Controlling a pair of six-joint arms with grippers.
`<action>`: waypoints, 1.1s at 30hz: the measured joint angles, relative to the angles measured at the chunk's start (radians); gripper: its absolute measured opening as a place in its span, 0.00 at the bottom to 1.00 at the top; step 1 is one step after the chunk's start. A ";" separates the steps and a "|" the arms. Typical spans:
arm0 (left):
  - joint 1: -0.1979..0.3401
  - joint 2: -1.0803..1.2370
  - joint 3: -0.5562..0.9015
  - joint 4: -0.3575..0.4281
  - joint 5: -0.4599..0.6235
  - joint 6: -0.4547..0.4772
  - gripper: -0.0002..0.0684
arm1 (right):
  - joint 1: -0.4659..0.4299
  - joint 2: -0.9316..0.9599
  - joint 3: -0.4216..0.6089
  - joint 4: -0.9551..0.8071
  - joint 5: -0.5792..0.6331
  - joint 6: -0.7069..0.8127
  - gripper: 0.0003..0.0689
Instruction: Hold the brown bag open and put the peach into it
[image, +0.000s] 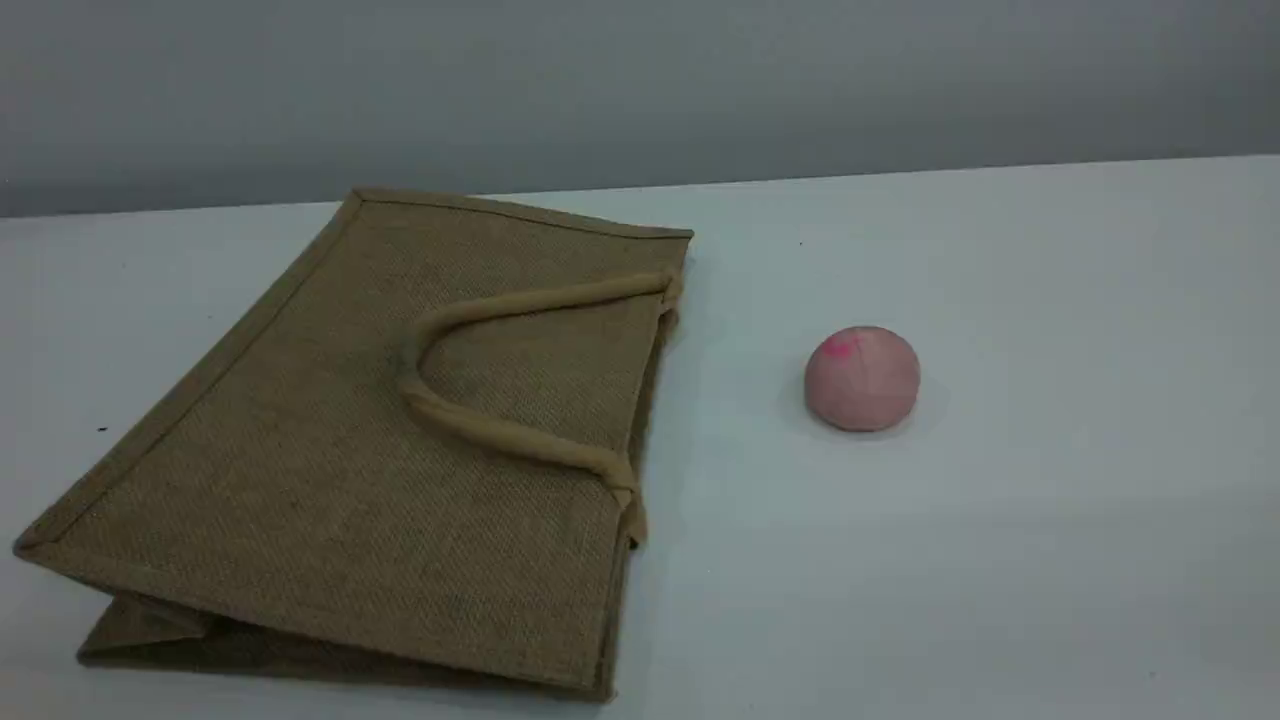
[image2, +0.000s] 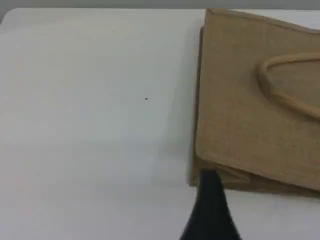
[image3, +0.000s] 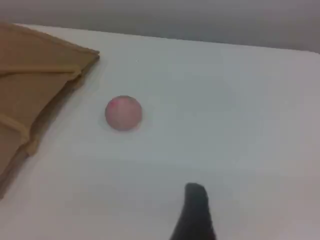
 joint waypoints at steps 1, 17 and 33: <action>0.000 0.000 0.000 0.000 0.000 0.000 0.68 | 0.000 0.000 0.000 0.000 0.000 0.000 0.71; 0.000 0.000 0.000 0.000 0.000 0.000 0.68 | 0.000 0.000 0.000 0.000 0.000 0.000 0.71; 0.000 0.010 -0.001 0.001 -0.001 0.000 0.68 | 0.027 0.000 0.000 0.000 -0.001 0.000 0.71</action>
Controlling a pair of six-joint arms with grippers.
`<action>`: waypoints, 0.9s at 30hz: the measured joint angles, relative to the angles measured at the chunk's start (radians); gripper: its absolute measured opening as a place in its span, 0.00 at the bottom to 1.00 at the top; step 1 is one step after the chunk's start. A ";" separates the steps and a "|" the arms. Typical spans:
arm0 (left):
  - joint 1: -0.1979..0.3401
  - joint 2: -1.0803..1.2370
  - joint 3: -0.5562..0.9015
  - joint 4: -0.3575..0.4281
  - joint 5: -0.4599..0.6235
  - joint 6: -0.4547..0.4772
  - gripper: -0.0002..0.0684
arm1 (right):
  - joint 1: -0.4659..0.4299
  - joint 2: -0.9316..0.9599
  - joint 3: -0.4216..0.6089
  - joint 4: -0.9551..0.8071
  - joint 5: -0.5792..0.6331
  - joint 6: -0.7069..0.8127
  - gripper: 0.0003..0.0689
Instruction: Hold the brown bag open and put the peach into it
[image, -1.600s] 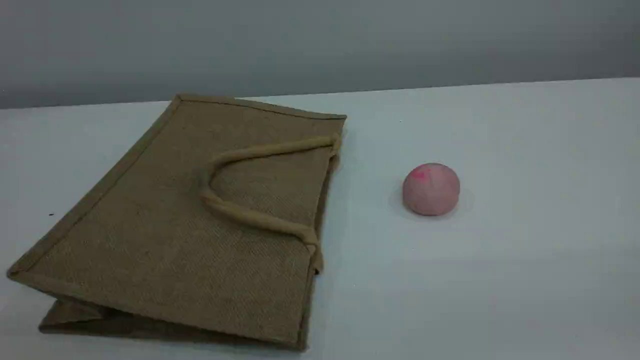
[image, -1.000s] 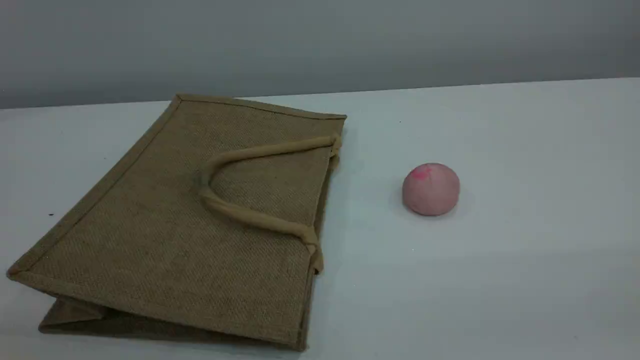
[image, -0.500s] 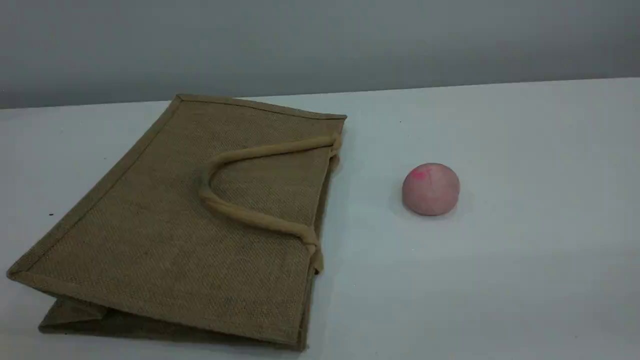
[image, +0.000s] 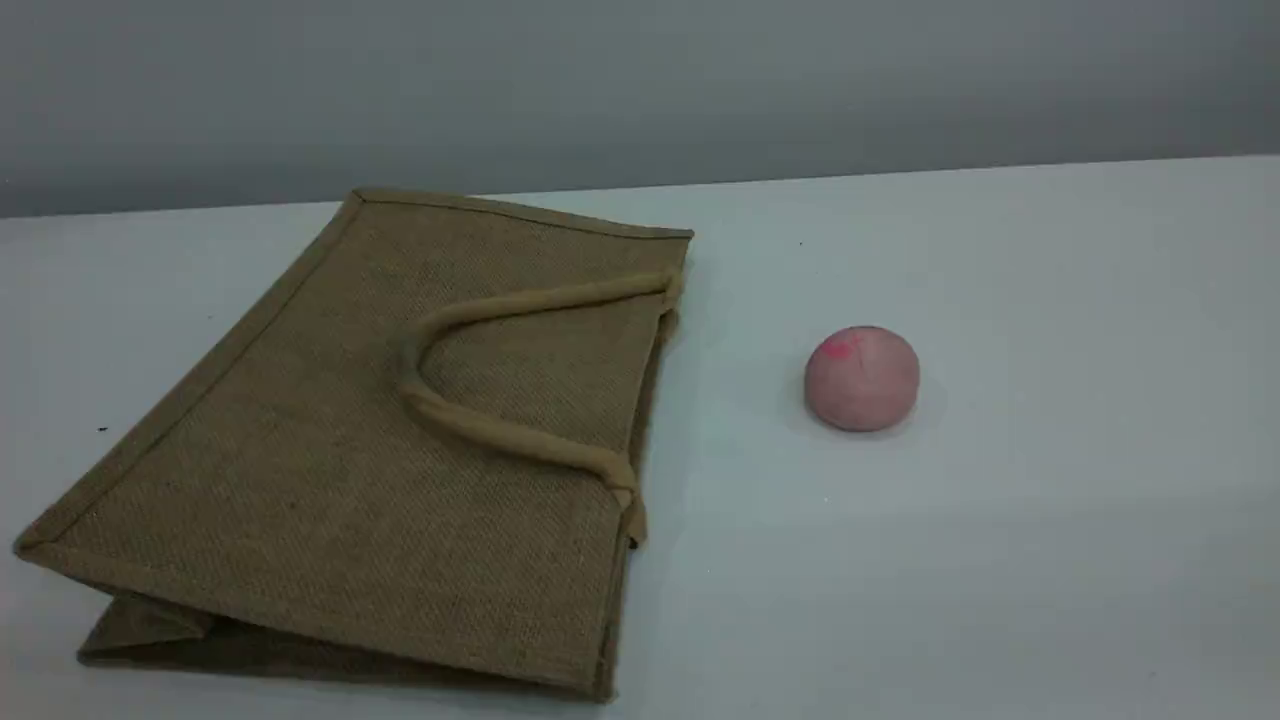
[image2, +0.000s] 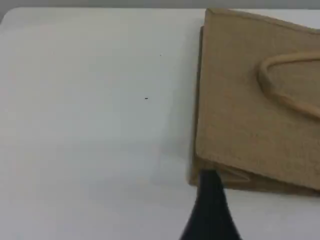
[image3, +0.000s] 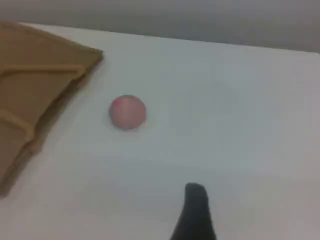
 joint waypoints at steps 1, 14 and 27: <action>0.000 0.011 -0.006 0.000 -0.001 0.000 0.68 | 0.015 0.000 -0.004 0.000 -0.001 0.003 0.71; 0.000 0.395 -0.225 -0.027 -0.150 -0.003 0.68 | 0.086 0.341 -0.257 -0.028 -0.178 0.054 0.71; 0.000 0.933 -0.389 -0.122 -0.280 0.001 0.68 | 0.086 0.824 -0.509 -0.026 -0.231 0.063 0.71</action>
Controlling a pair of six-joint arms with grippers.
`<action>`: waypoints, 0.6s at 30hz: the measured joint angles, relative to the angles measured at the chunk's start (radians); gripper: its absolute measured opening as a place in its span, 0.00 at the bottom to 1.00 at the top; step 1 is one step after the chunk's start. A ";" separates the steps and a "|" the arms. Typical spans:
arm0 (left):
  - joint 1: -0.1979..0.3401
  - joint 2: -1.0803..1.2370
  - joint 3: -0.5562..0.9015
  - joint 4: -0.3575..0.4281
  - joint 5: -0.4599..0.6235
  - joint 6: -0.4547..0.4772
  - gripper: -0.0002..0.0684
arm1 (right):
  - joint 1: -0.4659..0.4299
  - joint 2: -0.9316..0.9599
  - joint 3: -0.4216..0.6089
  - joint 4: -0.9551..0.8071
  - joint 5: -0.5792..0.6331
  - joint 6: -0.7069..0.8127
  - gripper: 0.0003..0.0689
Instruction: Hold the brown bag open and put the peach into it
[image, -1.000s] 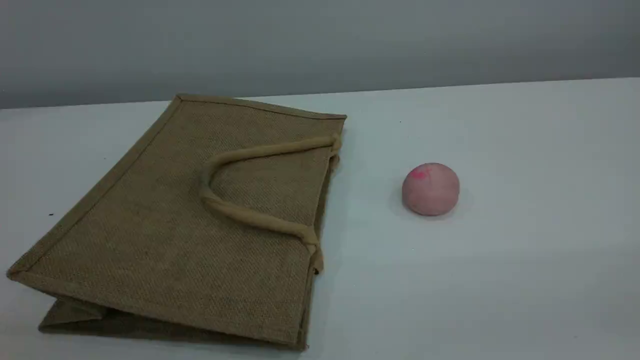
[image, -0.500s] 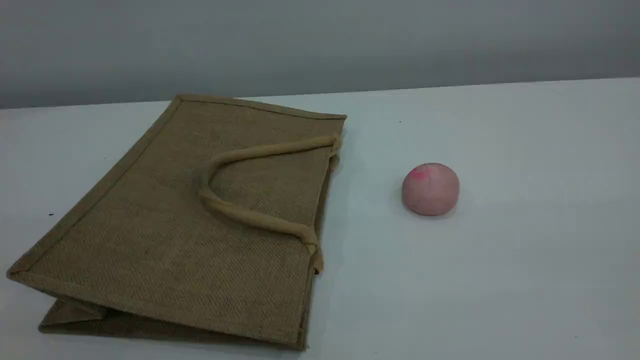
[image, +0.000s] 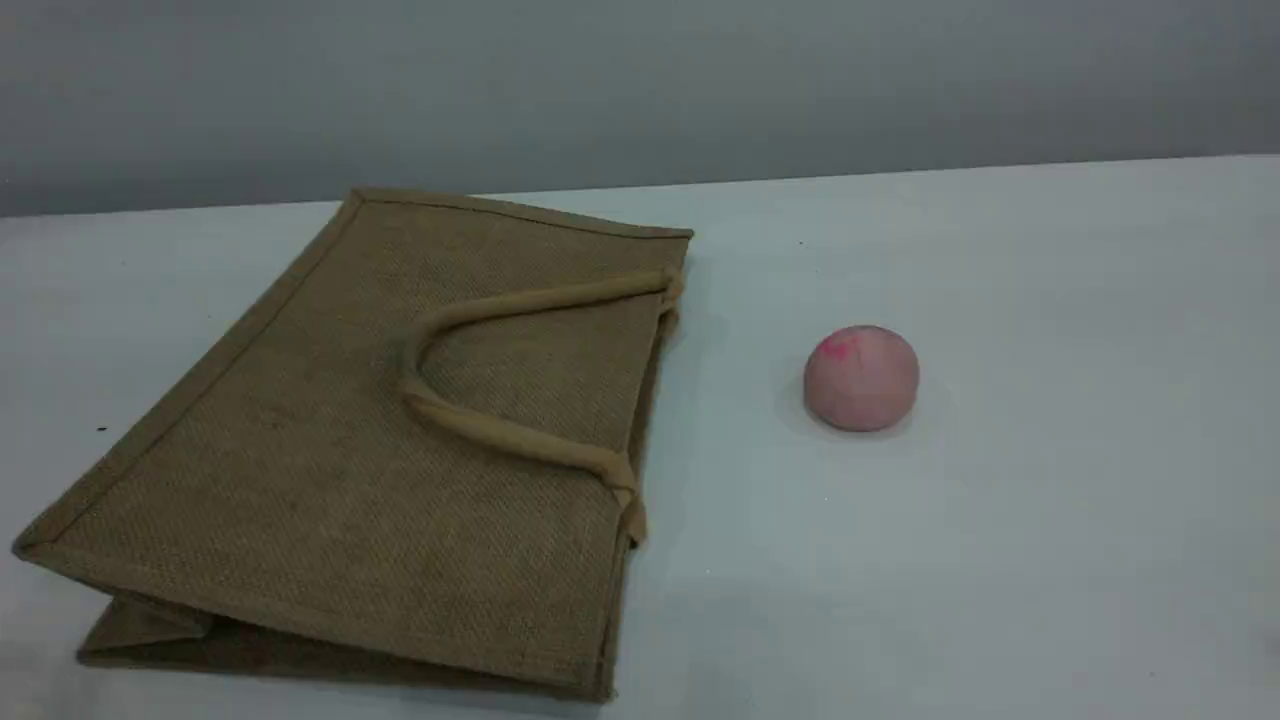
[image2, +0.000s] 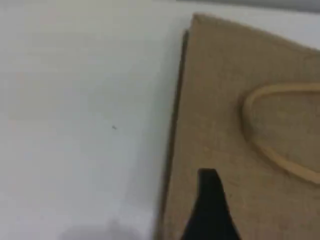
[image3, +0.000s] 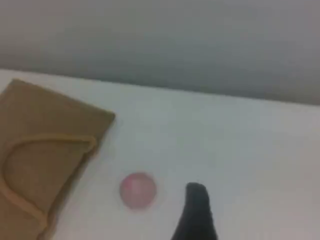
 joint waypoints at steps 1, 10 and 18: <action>0.000 0.040 -0.004 -0.018 -0.008 0.009 0.68 | 0.000 0.026 -0.012 0.000 0.002 0.000 0.71; -0.001 0.358 -0.106 -0.096 -0.052 0.079 0.68 | -0.003 0.229 -0.040 -0.003 -0.068 0.001 0.71; -0.090 0.620 -0.239 -0.142 -0.077 0.128 0.68 | -0.003 0.310 -0.040 -0.002 -0.128 0.002 0.71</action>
